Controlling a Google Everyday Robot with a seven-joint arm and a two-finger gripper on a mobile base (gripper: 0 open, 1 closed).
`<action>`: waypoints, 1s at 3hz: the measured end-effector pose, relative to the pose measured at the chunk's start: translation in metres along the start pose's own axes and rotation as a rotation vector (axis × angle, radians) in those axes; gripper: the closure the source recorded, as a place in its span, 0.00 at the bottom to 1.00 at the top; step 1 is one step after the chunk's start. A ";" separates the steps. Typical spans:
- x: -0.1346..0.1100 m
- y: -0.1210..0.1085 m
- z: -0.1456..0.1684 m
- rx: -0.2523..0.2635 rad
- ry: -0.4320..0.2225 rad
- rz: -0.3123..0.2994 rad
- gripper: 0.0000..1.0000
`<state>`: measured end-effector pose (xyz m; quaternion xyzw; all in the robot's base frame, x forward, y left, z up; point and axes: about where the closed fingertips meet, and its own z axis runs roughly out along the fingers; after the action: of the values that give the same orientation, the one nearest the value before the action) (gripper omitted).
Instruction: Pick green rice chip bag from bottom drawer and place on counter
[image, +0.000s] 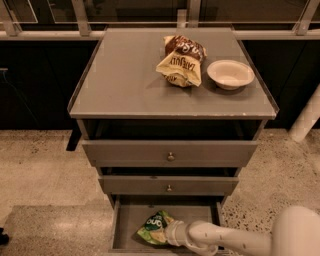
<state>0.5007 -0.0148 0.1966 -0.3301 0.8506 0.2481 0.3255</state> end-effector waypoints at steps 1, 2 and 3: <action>-0.030 0.032 -0.056 -0.030 -0.115 -0.038 1.00; -0.048 0.043 -0.119 -0.008 -0.189 -0.048 1.00; -0.040 0.036 -0.129 0.019 -0.197 -0.026 1.00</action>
Offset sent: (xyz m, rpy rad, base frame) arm -0.0773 -0.0691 0.1957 0.1589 -0.2388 -0.0430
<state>0.4473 -0.0573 0.3190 -0.3123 0.8124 0.2672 0.4137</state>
